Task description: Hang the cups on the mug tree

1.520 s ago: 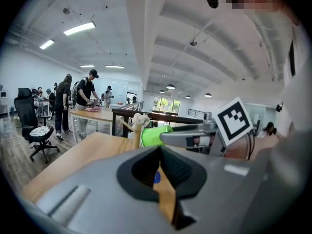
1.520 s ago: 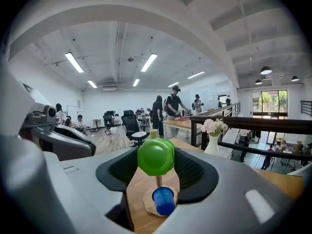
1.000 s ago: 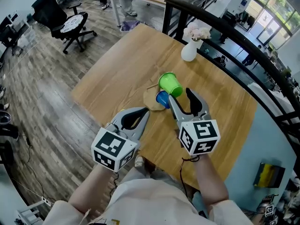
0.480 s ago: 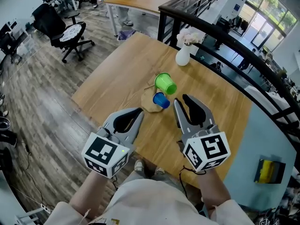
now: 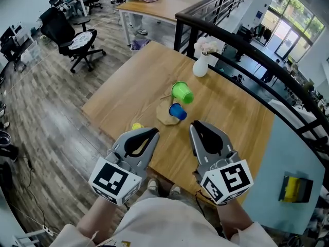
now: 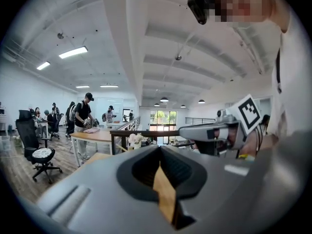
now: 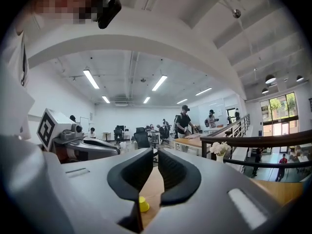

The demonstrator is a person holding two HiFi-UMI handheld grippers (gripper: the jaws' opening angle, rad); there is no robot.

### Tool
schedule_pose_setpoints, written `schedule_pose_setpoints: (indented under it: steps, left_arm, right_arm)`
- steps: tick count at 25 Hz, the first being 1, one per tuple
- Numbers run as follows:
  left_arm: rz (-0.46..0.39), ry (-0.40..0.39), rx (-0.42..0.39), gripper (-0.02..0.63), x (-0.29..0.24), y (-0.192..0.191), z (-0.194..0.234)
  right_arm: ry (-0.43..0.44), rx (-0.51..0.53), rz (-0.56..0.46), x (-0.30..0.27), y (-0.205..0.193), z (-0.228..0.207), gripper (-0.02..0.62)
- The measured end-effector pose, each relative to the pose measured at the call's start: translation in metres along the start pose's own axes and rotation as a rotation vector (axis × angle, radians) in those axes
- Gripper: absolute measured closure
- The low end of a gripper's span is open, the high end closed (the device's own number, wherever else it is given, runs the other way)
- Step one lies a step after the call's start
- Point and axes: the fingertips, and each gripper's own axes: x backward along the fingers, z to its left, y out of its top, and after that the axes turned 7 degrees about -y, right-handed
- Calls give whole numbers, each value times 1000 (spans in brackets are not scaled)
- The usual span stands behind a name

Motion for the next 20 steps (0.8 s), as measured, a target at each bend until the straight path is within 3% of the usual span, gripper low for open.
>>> schedule_pose_setpoints:
  steps: [7, 20]
  left_arm:
    - [42, -1, -7, 604, 10, -20, -14]
    - [47, 43, 46, 603, 14, -41, -11]
  right_arm:
    - [48, -81, 52, 9, -23, 22, 589]
    - [61, -49, 117, 5, -52, 30, 595]
